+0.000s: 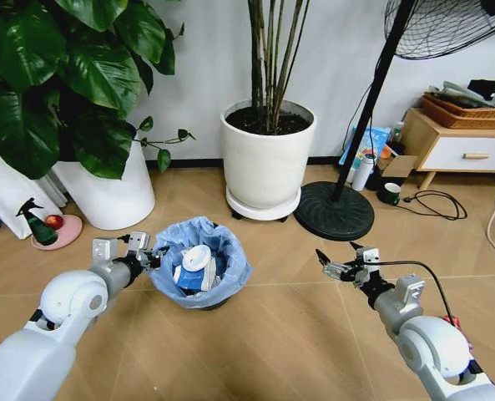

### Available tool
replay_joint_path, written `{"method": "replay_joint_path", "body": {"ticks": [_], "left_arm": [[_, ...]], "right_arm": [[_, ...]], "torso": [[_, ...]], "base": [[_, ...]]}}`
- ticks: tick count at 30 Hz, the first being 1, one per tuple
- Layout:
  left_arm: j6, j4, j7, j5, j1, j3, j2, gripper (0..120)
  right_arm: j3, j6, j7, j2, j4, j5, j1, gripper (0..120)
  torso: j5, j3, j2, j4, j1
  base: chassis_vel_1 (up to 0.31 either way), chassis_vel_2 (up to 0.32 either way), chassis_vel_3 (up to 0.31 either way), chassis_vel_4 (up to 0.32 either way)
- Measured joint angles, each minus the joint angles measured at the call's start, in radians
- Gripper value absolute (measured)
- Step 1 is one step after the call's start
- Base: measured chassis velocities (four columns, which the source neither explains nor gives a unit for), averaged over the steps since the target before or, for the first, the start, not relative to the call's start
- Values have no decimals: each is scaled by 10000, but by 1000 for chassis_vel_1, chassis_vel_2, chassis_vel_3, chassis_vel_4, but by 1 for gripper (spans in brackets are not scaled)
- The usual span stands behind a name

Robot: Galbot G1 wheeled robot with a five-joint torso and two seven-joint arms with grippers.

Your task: Pick up the trash bin and place the garbage on the floor into it.

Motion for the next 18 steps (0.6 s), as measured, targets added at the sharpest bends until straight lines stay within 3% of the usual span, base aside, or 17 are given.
{"method": "replay_joint_path", "body": {"ticks": [18], "left_arm": [[0, 20, -17, 19, -3, 41, -50, 0]], "right_arm": [[16, 16, 18, 58, -144, 18, 29, 100]], "torso": [[-3, 0, 0, -1, -1]], "base": [[-87, -150, 90, 149]]}}
